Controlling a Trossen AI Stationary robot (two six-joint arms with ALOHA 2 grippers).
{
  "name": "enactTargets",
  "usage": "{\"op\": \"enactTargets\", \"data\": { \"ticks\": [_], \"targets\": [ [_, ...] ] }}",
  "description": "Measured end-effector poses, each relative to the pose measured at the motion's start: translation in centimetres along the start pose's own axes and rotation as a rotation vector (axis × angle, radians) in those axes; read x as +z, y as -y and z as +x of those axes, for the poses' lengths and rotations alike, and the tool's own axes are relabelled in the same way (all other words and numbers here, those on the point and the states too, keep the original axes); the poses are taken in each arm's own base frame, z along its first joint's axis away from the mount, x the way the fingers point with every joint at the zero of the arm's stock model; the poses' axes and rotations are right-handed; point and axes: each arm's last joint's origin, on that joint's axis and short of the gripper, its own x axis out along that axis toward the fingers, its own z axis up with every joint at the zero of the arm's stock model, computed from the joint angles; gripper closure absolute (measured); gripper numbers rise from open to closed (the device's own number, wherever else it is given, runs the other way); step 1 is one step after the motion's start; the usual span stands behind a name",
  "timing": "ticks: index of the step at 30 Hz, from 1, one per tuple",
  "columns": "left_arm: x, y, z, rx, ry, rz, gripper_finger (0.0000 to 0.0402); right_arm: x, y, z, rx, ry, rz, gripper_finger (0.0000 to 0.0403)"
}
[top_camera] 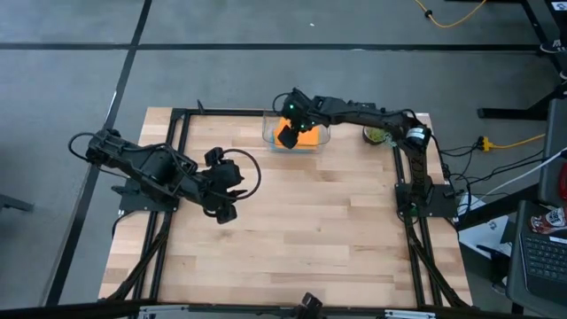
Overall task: Fold microfiber towels
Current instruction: Put the orange microfiber cloth into the transparent bin
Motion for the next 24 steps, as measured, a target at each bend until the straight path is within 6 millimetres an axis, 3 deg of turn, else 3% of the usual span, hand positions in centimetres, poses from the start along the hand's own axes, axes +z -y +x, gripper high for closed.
{"op": "enactTargets", "data": {
  "ticks": [7,17,20,24],
  "targets": [
    [0.0,0.0,0.0,-0.001,-0.001,-0.001,0.0250,-1.6,-1.4,2.0,0.017,0.052,-0.017,0.0185],
    [0.1,0.1,0.0,-0.006,0.006,-0.006,0.0250,-4.1,-1.4,3.7,0.069,-0.007,0.020,0.0185],
    [0.1,0.1,0.0,-0.007,0.007,-0.006,0.0250,-3.6,-1.5,3.4,0.094,-0.009,0.018,0.0185],
    [0.1,0.1,0.0,-0.007,0.007,-0.006,0.0250,-1.4,-2.2,1.9,0.166,0.049,-0.002,0.0185]
  ]
}}
